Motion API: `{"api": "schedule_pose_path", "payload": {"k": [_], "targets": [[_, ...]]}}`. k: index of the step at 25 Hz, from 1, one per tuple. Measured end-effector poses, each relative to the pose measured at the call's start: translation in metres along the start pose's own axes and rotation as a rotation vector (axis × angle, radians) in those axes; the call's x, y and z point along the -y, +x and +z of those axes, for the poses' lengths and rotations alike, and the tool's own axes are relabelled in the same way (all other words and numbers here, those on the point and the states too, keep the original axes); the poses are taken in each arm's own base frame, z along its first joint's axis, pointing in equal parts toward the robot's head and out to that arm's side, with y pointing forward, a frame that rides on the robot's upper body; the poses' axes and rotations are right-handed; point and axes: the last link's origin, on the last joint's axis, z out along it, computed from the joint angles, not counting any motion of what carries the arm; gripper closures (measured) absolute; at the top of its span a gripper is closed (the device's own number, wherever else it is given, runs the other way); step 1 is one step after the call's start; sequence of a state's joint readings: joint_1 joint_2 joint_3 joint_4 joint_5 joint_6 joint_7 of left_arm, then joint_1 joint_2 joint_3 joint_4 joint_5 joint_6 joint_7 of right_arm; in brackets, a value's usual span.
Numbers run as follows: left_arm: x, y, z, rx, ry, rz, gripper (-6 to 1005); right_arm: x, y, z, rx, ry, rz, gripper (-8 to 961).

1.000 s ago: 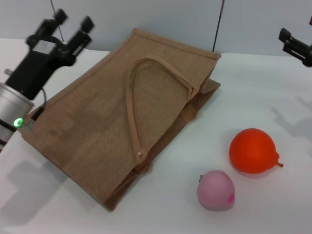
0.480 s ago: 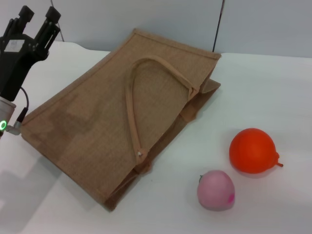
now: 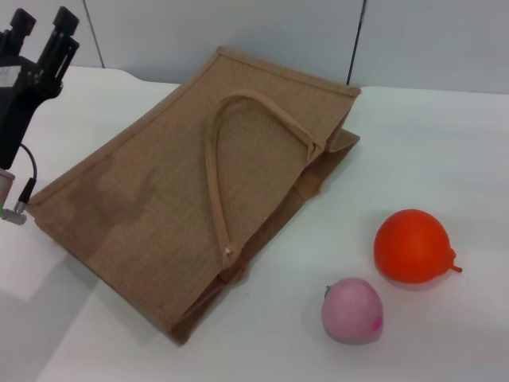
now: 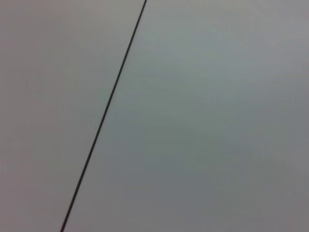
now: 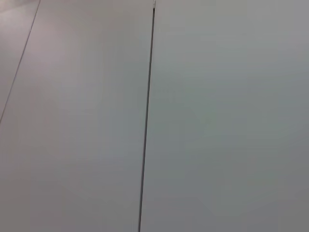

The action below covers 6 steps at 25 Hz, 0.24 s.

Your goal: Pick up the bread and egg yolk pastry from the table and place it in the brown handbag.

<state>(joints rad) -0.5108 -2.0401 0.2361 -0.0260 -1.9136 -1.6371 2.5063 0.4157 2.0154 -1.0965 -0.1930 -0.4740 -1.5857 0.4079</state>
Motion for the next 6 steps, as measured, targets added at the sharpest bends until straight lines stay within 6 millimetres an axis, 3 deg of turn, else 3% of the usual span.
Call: {"api": "schedule_pose_path", "payload": {"k": [6], "targets": [[-0.0006, 0.0027, -0.0023, -0.017, -0.004, 0.001, 227, -0.0001, 0.0002, 0.0009, 0.001, 0.002, 0.003, 92]]}}
